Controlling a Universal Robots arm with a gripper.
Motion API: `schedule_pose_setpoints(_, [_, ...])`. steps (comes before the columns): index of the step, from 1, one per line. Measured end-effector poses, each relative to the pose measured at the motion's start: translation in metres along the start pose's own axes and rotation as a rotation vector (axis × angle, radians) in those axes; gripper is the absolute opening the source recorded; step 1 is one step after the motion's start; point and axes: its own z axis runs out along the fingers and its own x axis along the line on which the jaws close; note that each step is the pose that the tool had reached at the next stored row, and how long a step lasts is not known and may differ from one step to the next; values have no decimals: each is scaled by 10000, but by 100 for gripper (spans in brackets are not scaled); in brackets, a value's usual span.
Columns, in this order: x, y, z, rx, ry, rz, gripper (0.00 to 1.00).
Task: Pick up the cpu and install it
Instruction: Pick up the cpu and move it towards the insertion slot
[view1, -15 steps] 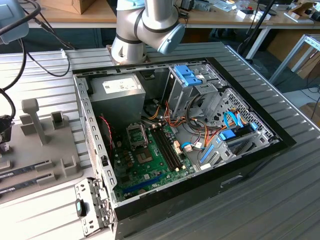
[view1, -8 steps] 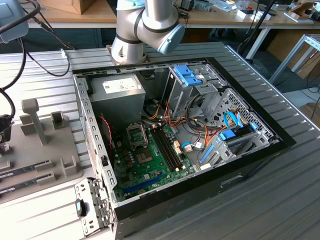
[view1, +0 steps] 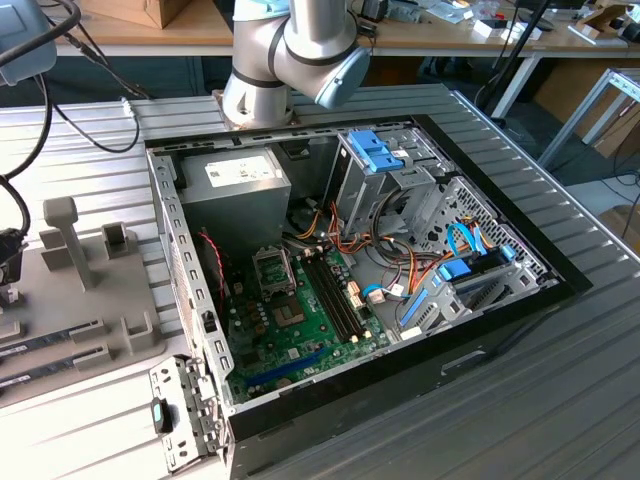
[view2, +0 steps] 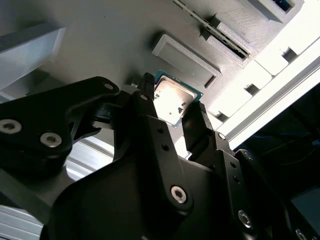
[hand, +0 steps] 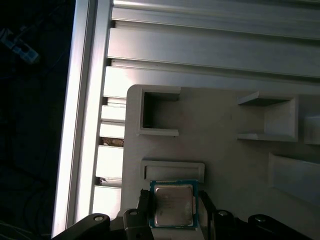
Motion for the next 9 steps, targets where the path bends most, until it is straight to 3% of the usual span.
schedule_pose_setpoints(9, [0, 0, -19, 0, 1, 0, 47])
